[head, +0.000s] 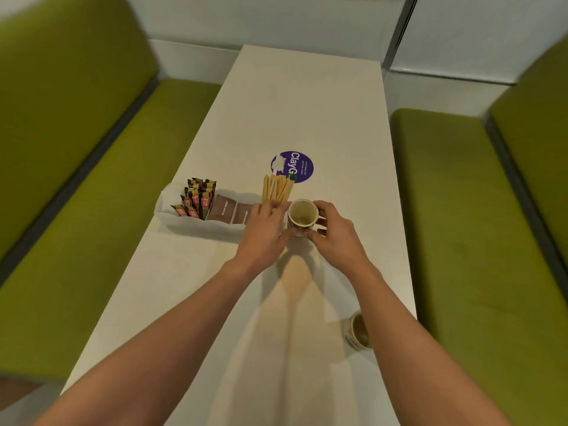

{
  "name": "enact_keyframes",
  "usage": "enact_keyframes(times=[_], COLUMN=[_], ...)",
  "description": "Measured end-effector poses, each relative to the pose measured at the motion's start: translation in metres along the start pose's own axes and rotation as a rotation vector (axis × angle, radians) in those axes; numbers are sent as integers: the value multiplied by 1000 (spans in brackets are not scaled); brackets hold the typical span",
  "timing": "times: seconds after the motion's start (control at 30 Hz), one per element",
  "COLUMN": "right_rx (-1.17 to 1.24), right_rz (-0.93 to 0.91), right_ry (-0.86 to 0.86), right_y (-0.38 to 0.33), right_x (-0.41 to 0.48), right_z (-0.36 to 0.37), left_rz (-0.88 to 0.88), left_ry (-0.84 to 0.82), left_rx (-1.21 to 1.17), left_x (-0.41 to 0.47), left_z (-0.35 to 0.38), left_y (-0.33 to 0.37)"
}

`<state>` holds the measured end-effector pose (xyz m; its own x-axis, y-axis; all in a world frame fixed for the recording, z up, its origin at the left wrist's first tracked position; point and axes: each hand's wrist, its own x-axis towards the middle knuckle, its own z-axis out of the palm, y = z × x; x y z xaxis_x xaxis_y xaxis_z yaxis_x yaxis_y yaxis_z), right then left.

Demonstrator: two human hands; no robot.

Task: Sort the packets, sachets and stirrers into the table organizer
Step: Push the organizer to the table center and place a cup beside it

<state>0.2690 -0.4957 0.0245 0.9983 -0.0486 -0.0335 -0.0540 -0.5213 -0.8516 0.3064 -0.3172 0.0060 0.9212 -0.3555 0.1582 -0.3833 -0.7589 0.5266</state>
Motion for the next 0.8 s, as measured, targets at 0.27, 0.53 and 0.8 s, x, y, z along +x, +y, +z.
enact_keyframes(times=[0.27,0.53,0.8], right_rx=[-48,-30,57], right_rz=[76,134,-106], right_ry=[-28,-24,468], right_y=[14,2,-32], right_x=[9,-9,-147], right_z=[4,-9,-46], left_rz=[19,64,147], left_ry=[29,25,134], left_rx=[263,268,4], left_x=[4,-8,-89], left_z=[10,-2,3], left_y=[1,9,45])
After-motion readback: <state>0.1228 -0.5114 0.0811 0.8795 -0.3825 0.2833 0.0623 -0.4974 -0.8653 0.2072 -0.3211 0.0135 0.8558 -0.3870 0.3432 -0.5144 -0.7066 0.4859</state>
